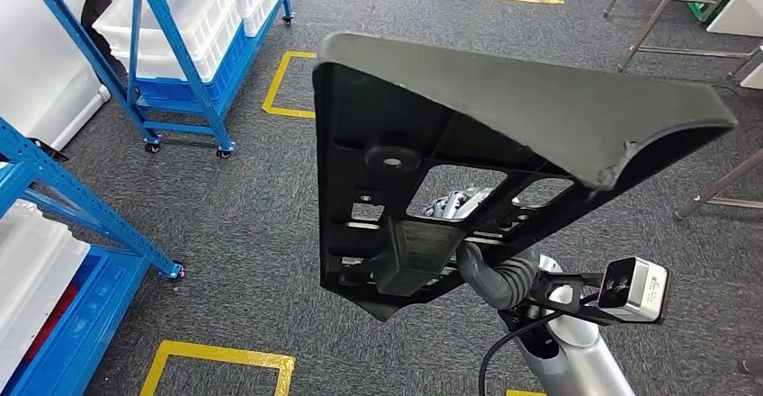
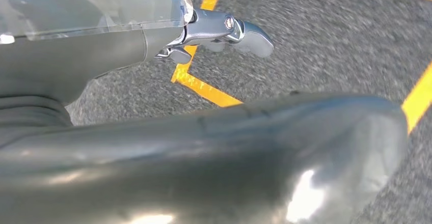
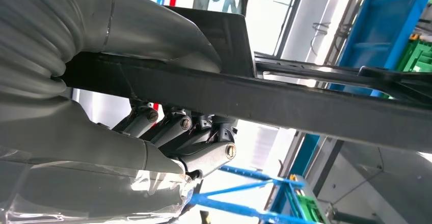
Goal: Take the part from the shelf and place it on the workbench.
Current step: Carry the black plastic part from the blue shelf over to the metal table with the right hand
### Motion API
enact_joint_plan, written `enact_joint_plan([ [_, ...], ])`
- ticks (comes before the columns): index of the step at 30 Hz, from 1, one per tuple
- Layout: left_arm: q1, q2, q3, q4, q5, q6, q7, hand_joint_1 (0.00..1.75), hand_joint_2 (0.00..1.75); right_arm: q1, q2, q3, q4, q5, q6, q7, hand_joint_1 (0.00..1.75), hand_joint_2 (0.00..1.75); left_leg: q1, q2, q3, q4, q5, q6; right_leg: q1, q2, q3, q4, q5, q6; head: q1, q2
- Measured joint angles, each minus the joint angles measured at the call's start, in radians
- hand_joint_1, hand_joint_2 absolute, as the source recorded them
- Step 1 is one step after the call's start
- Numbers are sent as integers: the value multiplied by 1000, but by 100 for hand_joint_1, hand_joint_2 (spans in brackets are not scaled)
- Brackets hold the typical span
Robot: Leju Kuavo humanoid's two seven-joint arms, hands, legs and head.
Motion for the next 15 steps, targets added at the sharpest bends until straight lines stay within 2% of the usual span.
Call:
enact_joint_plan([
  [2,-2,0,0,0,-1,-9,-3,0,0,1,0,0,-1,13,2,-1,166,175,-4,16,5,1,-6,-9,8,-32,68,-126,40,-9,0,0],
  [3,-3,0,0,0,-1,-14,-6,0,0,1,1,0,-2,18,2,-2,166,175,-6,23,7,2,-9,-14,12,-40,83,-157,45,-14,0,0],
  [4,-4,-1,0,0,-1,-20,-9,0,0,2,1,0,-2,24,2,-3,166,175,-8,31,9,2,-11,-20,16,-38,85,-165,42,-19,-1,0],
  [5,-6,-1,0,0,-1,-24,-12,0,0,3,2,0,-2,29,4,-4,166,175,-8,39,12,1,-13,-25,16,-26,84,-167,44,-25,-1,0],
  [6,-8,-2,0,0,-1,-27,-14,0,0,3,2,0,-2,33,5,-4,166,175,-6,38,13,4,-17,-31,14,-17,85,-170,46,-30,-1,0],
  [7,-10,-4,0,0,-2,-29,-15,0,0,3,4,0,-2,35,7,-4,166,175,-3,24,9,17,-29,-36,12,-8,87,-174,48,-37,-1,0],
  [8,-11,-5,-1,0,-4,-31,-15,0,0,1,7,0,-2,36,9,-3,166,175,-1,3,-4,50,-51,-40,10,0,89,-177,51,-43,-2,0],
  [10,-11,-7,-1,0,-7,-32,-12,0,0,-2,16,0,-2,37,12,-1,166,175,1,-41,-62,176,-117,-44,10,18,91,-178,52,-51,-3,0],
  [11,-10,-8,-1,0,-8,-32,-10,0,0,-2,19,0,-2,37,14,0,166,175,1,-49,-97,244,-143,-45,11,28,91,-178,52,-53,-3,0],
  [12,-8,-8,-1,0,-8,-31,-7,0,0,-2,21,0,-2,37,17,1,166,175,1,-52,-122,291,-153,-46,12,41,91,-176,52,-53,-4,0],
  [13,-8,-8,-1,0,-9,-30,-5,0,0,-3,22,0,-2,37,19,2,166,175,1,-53,-131,299,-141,-45,13,53,91,-174,51,-54,-4,0],
  [14,-7,-9,-1,0,-9,-27,-3,0,0,-6,23,0,-2,37,22,3,166,175,1,-56,-120,267,-112,-43,14,65,91,-172,51,-53,-4,0],
  [15,-7,-9,-1,0,-9,-24,-3,0,0,-9,23,0,-2,36,26,3,166,175,1,-65,-93,200,-70,-40,13,78,92,-169,49,-52,-3,0],
])
